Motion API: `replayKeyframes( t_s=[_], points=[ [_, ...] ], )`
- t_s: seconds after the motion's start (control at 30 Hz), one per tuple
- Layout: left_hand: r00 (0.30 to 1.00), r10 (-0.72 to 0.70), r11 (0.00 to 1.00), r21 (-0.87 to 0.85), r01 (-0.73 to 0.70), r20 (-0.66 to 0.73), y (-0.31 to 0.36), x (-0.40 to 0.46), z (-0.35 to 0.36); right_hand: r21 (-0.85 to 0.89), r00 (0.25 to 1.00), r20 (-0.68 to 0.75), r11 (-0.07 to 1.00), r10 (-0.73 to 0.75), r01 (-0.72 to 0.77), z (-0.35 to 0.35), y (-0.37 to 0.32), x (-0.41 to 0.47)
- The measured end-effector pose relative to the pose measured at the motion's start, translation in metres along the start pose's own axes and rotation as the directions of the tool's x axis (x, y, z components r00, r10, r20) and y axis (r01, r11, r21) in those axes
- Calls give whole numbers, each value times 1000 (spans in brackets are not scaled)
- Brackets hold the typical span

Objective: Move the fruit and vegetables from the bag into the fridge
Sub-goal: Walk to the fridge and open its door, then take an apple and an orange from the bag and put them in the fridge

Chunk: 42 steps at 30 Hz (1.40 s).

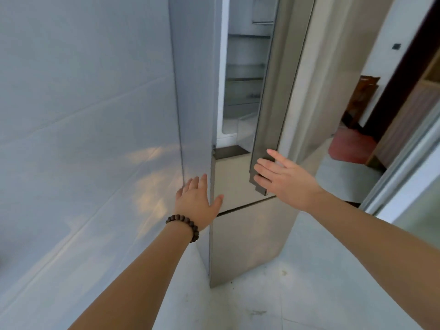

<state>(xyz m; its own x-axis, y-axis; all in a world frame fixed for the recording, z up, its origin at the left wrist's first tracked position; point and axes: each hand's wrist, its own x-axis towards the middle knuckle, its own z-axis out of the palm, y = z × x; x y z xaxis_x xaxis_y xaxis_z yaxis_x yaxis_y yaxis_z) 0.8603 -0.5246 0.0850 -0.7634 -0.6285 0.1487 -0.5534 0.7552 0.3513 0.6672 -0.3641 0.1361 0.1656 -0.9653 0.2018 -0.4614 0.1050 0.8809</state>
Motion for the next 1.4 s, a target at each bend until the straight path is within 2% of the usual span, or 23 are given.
replayKeyframes(
  t_s=[0.17,0.3,0.4,0.5,0.87,0.97,1.03,1.1,1.27,1.4],
  points=[
    [993,114,993,-16,-113,11,35,8,14,90,995,28,992,91,-93,-26,3,-64],
    [985,174,985,-24,-174,16,60,18,23,144,969,135,963,208,-227,-43,-2,-102],
    [974,224,974,-38,-223,24,78,25,26,267,910,145,870,389,-415,-56,-13,-123],
    [964,266,963,-46,-265,20,94,32,27,329,838,142,773,527,-542,-66,-18,-128],
    [939,344,933,-113,-341,4,138,41,34,295,622,362,548,694,-783,-46,9,-80],
    [930,366,926,-109,-362,16,150,42,37,236,513,407,456,756,-858,-32,6,-86],
    [924,381,919,-118,-376,23,159,43,38,131,458,421,447,783,-885,-23,6,-100],
    [918,394,913,-128,-388,33,168,43,41,69,440,413,455,797,-888,-15,8,-116],
    [898,437,894,-136,-427,54,192,41,52,83,372,358,367,856,-926,-3,20,-156],
    [883,465,882,-125,-455,63,212,42,60,86,267,353,253,897,-964,8,31,-195]
  ],
)
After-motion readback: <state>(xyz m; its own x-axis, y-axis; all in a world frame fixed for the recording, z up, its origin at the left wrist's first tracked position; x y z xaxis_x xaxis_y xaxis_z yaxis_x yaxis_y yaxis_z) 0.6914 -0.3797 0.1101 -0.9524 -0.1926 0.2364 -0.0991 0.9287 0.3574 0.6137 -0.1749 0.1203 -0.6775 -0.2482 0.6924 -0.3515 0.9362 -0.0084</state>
